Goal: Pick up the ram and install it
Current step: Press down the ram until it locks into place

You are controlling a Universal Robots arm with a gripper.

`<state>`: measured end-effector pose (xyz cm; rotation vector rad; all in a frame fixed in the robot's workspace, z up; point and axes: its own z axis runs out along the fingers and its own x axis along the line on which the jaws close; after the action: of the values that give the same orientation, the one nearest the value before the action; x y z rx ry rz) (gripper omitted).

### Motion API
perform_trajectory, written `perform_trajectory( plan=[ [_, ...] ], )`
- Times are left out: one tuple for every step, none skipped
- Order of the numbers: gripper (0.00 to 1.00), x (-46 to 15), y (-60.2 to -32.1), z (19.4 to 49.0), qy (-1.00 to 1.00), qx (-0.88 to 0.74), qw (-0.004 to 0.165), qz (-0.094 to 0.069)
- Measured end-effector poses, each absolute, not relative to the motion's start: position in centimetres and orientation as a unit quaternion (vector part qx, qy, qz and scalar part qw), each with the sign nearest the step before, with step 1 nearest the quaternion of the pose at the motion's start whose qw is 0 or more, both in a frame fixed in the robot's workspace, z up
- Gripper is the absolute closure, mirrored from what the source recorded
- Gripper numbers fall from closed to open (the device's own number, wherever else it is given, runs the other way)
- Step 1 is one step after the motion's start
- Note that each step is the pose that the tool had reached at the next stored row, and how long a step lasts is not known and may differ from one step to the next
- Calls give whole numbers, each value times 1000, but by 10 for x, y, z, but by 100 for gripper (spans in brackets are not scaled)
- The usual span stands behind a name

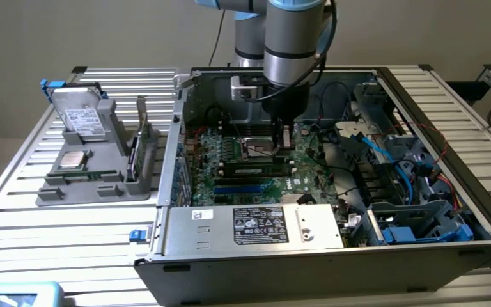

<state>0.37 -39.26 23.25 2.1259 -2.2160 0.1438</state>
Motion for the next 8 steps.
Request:
perform_trajectory(
  plan=[
    [89, 4, -393, 232, -721, 691, 34, 47],
    [89, 4, -393, 232, -721, 691, 34, 47],
    [89, 4, -393, 232, -721, 691, 34, 47],
    [89, 4, -393, 231, -721, 690, 34, 47],
    [89, 3, -392, 231, -721, 690, 34, 47],
    [89, 3, -392, 231, -722, 690, 34, 47],
    [89, 3, -392, 231, -722, 690, 33, 46],
    [89, 3, -392, 230, -722, 690, 33, 46]
  ],
)
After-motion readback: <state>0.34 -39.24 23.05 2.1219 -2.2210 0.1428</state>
